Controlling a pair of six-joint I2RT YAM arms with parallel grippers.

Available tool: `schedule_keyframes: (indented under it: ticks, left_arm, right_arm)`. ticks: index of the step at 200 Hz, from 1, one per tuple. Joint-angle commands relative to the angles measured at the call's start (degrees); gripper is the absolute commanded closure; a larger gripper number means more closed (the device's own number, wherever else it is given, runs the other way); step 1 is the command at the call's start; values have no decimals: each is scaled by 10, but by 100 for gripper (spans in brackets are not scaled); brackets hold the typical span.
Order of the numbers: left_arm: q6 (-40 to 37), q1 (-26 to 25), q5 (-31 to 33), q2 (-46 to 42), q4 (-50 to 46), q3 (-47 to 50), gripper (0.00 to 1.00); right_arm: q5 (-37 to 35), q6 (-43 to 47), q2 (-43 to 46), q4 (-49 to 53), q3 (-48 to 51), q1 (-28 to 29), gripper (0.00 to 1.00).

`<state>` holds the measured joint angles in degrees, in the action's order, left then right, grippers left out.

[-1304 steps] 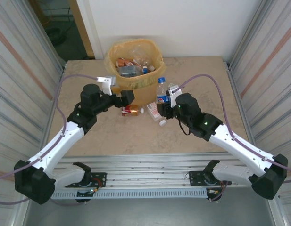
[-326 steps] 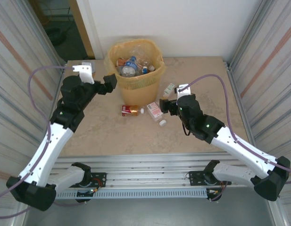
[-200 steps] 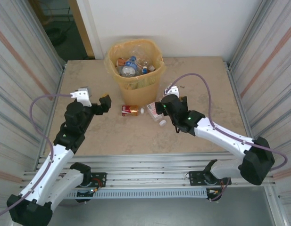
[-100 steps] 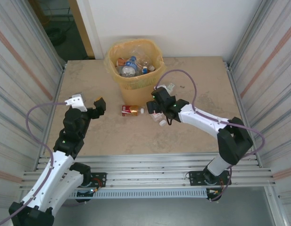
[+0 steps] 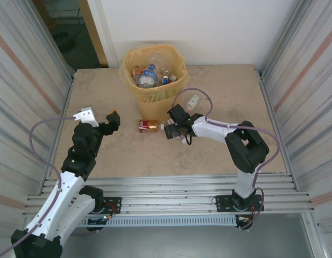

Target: Put the plastic bottles in the bin

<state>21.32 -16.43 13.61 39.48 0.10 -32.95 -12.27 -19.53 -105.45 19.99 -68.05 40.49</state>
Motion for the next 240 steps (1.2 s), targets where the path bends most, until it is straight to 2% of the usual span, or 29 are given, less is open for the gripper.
schedule_keyframes:
  ticks: [1,57,119,143,177,240]
  left_arm:
    - [9,3,8,2,9,5,1]
    - [10,6,6,4,8,5,1]
    - [12,7,2,8,8,2,1]
    - [13,8,-2,12,9,-2,1]
    - [14,8,-9,20,10,-8,1]
    - [18,8,-34,38,-3,-31,1]
  right_arm:
    - [13,-10,-16,10,-18,-8,4]
    - [35,-4,-44,2,-18,-13,12]
    - [43,0,-58,8,-17,-8,30]
    - [34,1,-47,12,-13,-2,40]
    - [13,3,-20,20,-7,9,49]
    - [-48,11,57,37,13,38,58]
